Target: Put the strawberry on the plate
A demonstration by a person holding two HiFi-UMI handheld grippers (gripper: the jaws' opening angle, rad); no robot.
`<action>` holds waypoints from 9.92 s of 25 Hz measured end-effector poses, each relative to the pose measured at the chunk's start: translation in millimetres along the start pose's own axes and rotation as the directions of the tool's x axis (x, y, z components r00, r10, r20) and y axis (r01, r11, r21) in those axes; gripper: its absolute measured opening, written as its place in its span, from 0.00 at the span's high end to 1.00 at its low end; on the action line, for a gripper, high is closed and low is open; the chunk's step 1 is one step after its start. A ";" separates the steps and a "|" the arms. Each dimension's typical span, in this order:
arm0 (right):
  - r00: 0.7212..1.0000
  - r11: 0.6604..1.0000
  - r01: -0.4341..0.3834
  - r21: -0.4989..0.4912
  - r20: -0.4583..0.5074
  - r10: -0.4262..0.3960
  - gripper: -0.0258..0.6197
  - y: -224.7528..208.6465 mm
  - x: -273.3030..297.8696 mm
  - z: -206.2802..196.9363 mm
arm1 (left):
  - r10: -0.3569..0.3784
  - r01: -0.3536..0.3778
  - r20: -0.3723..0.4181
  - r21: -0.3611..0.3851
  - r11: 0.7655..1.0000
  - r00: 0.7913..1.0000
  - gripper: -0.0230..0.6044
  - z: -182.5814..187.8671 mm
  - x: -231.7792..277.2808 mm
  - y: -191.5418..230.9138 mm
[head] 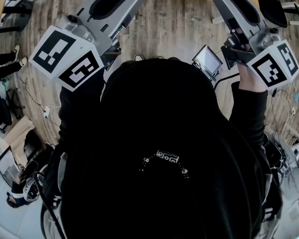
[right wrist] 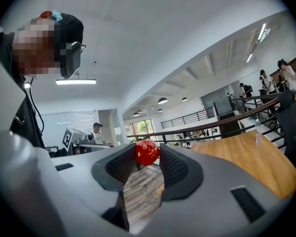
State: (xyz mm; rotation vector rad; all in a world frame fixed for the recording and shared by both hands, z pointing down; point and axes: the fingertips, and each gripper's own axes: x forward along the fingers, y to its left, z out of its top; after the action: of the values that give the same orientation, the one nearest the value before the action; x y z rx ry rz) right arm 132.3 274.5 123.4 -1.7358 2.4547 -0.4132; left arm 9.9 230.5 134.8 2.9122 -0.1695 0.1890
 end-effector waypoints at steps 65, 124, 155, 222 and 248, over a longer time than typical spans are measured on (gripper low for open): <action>0.991 0.992 0.130 0.005 -0.015 -0.130 0.72 -90.9 122.9 26.1 | -0.141 0.139 -0.009 -0.128 0.982 0.990 0.97 -5.7 65.0 159.4; 0.996 0.995 -0.069 0.066 -0.054 0.072 0.72 -95.4 292.6 19.6 | -0.034 0.029 -0.021 -0.197 0.980 0.999 0.97 -13.6 20.5 283.6; 0.997 0.976 0.024 0.217 -0.075 -0.008 0.72 -209.3 292.4 -28.6 | -0.081 0.040 -0.184 -0.219 0.975 0.980 0.97 -42.1 117.6 314.1; 0.975 0.988 0.011 0.154 -0.220 0.024 0.72 -199.6 332.3 -50.6 | -0.071 0.019 -0.163 -0.302 0.953 0.984 0.97 -63.3 88.7 318.6; 0.950 0.976 0.029 0.216 -0.310 0.041 0.72 -217.6 362.4 -92.8 | -0.049 -0.015 -0.160 -0.373 0.928 0.986 0.97 -77.5 75.5 315.0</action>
State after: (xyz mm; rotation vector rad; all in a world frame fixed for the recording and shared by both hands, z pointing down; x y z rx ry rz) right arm 183.6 -118.0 298.4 -1.6798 2.4950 -0.9890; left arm 35.0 -65.2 286.0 2.5036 -0.1351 0.3541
